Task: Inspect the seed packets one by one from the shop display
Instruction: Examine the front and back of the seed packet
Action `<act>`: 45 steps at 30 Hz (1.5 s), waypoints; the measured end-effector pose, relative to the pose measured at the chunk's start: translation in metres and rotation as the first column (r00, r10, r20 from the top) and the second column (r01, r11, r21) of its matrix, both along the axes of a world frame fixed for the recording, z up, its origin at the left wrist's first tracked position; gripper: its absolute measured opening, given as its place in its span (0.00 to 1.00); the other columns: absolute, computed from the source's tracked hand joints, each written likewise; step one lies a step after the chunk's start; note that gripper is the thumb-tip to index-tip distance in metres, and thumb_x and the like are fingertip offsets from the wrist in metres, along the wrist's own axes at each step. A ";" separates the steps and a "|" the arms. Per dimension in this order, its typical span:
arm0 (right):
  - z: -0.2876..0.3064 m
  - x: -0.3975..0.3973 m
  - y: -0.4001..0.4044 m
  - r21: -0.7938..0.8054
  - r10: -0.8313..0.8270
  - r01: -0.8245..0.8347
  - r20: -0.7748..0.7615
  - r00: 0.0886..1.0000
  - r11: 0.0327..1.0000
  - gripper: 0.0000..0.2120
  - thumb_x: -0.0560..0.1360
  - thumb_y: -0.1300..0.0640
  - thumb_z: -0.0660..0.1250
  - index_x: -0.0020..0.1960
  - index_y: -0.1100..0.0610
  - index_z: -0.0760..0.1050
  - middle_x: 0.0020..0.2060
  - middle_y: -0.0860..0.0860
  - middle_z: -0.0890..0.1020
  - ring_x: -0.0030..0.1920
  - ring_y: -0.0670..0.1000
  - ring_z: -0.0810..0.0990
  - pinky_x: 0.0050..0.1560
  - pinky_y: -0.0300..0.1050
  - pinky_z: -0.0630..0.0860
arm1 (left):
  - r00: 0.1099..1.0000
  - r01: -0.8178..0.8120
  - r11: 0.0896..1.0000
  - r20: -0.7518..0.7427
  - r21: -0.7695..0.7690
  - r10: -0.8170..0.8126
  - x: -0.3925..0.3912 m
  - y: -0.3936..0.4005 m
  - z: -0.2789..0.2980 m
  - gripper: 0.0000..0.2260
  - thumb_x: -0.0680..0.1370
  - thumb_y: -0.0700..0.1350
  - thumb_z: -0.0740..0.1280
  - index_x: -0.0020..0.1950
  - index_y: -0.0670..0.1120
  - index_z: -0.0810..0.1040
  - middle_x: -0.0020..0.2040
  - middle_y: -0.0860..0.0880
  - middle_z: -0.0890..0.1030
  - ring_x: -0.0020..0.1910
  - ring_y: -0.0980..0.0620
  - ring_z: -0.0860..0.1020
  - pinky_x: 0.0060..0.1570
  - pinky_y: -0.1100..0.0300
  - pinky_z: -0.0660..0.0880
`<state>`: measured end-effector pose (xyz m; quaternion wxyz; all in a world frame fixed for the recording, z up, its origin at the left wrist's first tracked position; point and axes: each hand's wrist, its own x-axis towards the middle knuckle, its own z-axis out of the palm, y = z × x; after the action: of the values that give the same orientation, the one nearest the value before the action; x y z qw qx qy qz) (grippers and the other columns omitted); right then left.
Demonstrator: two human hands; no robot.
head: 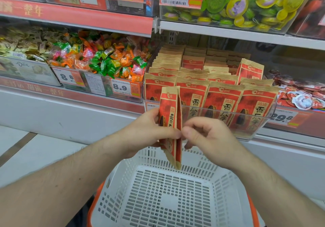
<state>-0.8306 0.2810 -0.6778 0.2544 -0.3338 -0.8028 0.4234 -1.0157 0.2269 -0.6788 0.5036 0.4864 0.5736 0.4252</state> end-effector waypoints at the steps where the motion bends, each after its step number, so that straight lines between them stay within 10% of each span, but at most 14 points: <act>1: 0.001 0.000 0.000 0.018 -0.024 0.025 -0.051 0.998 1.000 0.06 0.77 0.49 0.68 0.42 0.47 0.80 0.38 0.48 0.84 0.37 0.49 0.84 0.38 0.41 0.79 | 1.000 0.023 1.000 -0.003 -0.009 -0.023 0.001 0.000 0.000 0.25 0.61 0.47 0.77 0.58 0.52 0.77 0.48 0.52 0.84 0.44 0.52 0.83 0.53 0.45 0.80; 7: -0.004 -0.006 -0.004 0.222 -0.109 0.118 -0.054 0.993 0.968 0.14 0.76 0.44 0.60 0.39 0.53 0.75 0.31 0.53 0.81 0.34 0.56 0.80 0.37 0.58 0.77 | 0.994 0.110 0.994 -0.026 -0.019 -0.111 0.009 -0.001 -0.004 0.24 0.64 0.45 0.74 0.59 0.51 0.76 0.43 0.56 0.83 0.43 0.55 0.82 0.48 0.49 0.80; 15: 0.000 -0.008 0.000 -0.081 -0.016 0.006 -0.131 0.991 0.997 0.13 0.81 0.64 0.61 0.39 0.65 0.76 0.30 0.54 0.81 0.29 0.50 0.78 0.35 0.45 0.76 | 0.969 0.065 0.998 0.239 0.001 -0.063 0.008 0.001 -0.003 0.20 0.66 0.40 0.69 0.58 0.43 0.78 0.46 0.44 0.83 0.45 0.43 0.83 0.49 0.44 0.75; 26: 0.003 -0.008 -0.001 -0.130 -0.015 -0.010 -0.187 0.982 0.991 0.15 0.79 0.57 0.62 0.38 0.66 0.75 0.29 0.57 0.79 0.28 0.51 0.76 0.33 0.45 0.75 | 0.936 0.140 0.990 0.324 0.007 -0.135 0.008 0.003 -0.006 0.14 0.67 0.39 0.67 0.52 0.46 0.82 0.45 0.38 0.83 0.46 0.41 0.82 0.52 0.39 0.74; 36: 0.013 -0.002 -0.008 0.064 0.083 -0.114 0.369 0.926 0.991 0.14 0.74 0.47 0.69 0.35 0.55 0.77 0.31 0.53 0.81 0.31 0.51 0.78 0.37 0.51 0.76 | 0.919 -0.125 0.992 0.380 0.022 0.107 -0.006 0.006 0.003 0.18 0.64 0.39 0.68 0.54 0.42 0.78 0.40 0.45 0.81 0.39 0.51 0.81 0.37 0.44 0.81; 45: 0.016 -0.004 -0.010 -0.047 0.164 -0.161 0.464 0.871 0.986 0.13 0.81 0.56 0.62 0.43 0.61 0.79 0.35 0.52 0.84 0.35 0.46 0.84 0.47 0.58 0.80 | 0.925 -0.105 0.994 0.370 0.019 0.090 -0.007 0.007 0.000 0.18 0.64 0.39 0.67 0.54 0.42 0.78 0.38 0.49 0.82 0.36 0.54 0.81 0.38 0.45 0.80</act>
<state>-0.8346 0.2708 -0.6619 0.0167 -0.3580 -0.8641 0.3533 -1.0225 0.2341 -0.6784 0.5710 0.3784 0.4840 0.5445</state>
